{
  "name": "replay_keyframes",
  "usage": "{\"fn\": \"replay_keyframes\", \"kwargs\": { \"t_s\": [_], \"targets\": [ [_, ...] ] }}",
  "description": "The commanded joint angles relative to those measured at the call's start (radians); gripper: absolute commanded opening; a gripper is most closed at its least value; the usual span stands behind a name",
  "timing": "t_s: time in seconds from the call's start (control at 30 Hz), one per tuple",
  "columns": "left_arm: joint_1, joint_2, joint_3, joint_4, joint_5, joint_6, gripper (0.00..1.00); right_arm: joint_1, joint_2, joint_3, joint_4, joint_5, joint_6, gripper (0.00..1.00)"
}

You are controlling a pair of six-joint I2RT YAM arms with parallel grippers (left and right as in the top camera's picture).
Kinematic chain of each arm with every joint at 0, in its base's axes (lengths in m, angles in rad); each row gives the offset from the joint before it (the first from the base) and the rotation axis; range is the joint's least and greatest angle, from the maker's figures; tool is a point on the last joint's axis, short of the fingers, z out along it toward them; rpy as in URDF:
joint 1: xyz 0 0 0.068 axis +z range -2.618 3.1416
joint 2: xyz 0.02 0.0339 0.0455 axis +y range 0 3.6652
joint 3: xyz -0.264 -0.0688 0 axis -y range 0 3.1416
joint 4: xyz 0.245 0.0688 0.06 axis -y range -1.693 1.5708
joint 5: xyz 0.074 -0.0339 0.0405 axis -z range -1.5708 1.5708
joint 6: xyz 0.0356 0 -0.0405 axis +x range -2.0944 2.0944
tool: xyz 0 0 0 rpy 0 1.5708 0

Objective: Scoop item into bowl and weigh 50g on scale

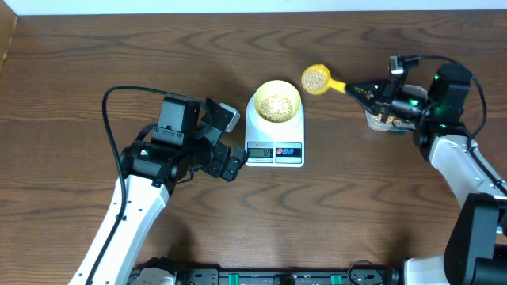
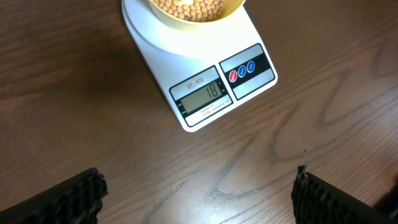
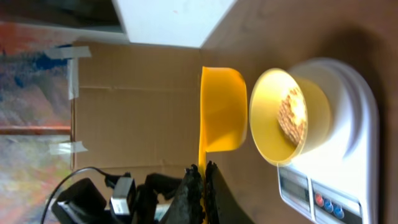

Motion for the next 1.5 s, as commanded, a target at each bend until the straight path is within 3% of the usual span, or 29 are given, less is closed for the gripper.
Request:
{"fn": "replay_keyframes", "kwargs": {
  "t_s": [0.0, 0.2, 0.4, 0.7, 1.07, 1.3, 1.47],
  "targets": [
    [-0.002, 0.004, 0.001, -0.003, 0.016, -0.009, 0.98, 0.035, 0.005, 0.006, 0.063, 0.042, 0.045, 0.01],
    [-0.002, 0.004, 0.001, -0.003, 0.016, -0.008, 0.98, 0.101, 0.005, 0.006, 0.062, 0.062, -0.009, 0.01],
    [-0.002, 0.004, 0.001, -0.003, 0.016, -0.008, 0.98, 0.182, 0.005, 0.006, 0.027, 0.109, -0.343, 0.01],
    [-0.002, 0.004, 0.001, -0.003, 0.016, -0.009, 0.98, 0.206, 0.005, 0.006, -0.036, 0.186, -0.610, 0.01],
    [-0.002, 0.004, 0.001, -0.003, 0.016, -0.008, 0.98, 0.270, 0.005, 0.006, -0.124, 0.320, -0.826, 0.01],
    [-0.002, 0.004, 0.001, -0.003, 0.016, -0.008, 0.98, 0.276, 0.005, 0.006, -0.142, 0.431, -0.841, 0.01],
    [-0.002, 0.004, 0.001, -0.003, 0.016, -0.009, 0.98, 0.280, 0.005, 0.006, -0.142, 0.444, -0.927, 0.01]
  ]
}}
